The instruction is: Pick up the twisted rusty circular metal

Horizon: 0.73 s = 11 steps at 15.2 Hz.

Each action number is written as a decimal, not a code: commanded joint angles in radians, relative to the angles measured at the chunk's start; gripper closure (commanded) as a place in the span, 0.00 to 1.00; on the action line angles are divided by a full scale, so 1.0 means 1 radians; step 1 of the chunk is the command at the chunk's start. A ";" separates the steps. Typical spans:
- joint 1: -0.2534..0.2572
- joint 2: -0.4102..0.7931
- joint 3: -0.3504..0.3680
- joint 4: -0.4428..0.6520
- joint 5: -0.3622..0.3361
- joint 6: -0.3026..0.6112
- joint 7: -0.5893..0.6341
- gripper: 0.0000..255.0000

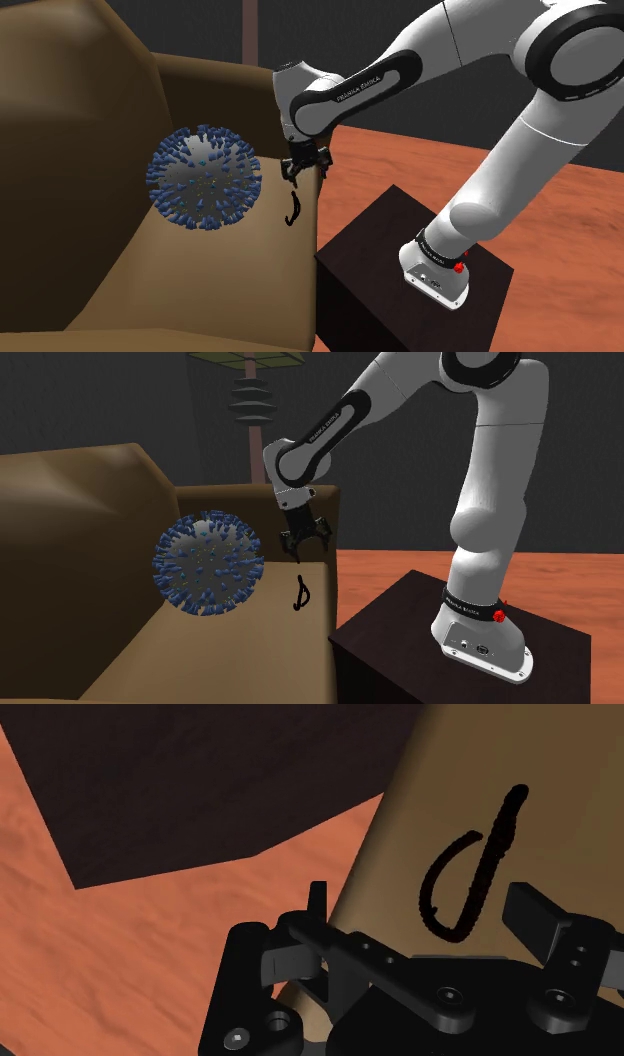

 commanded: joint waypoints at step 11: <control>0.041 0.282 -0.026 0.109 -0.106 0.133 0.188 0.00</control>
